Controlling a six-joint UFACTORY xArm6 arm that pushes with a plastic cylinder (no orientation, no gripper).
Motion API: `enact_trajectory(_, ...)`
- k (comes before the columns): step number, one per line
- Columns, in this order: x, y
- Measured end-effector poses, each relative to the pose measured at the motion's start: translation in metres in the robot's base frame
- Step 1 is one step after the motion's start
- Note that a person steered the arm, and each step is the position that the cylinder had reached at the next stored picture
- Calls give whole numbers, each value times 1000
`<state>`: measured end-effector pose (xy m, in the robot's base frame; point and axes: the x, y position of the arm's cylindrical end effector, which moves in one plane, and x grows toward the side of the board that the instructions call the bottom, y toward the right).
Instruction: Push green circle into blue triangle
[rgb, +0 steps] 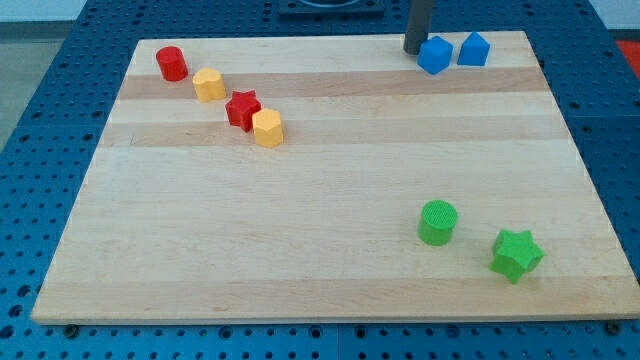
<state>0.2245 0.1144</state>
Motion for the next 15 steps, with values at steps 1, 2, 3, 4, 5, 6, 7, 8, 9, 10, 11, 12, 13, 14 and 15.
enact_trajectory(1, 24, -25)
enact_trajectory(2, 77, -37)
enact_trajectory(3, 104, -46)
enact_trajectory(4, 105, -46)
enact_trajectory(5, 114, -52)
enact_trajectory(6, 181, -107)
enact_trajectory(7, 248, -119)
enact_trajectory(8, 307, -114)
enact_trajectory(9, 332, -74)
enact_trajectory(10, 320, -15)
enact_trajectory(11, 292, 31)
enact_trajectory(12, 301, 25)
enact_trajectory(13, 315, 28)
enact_trajectory(14, 274, 55)
enact_trajectory(15, 217, 68)
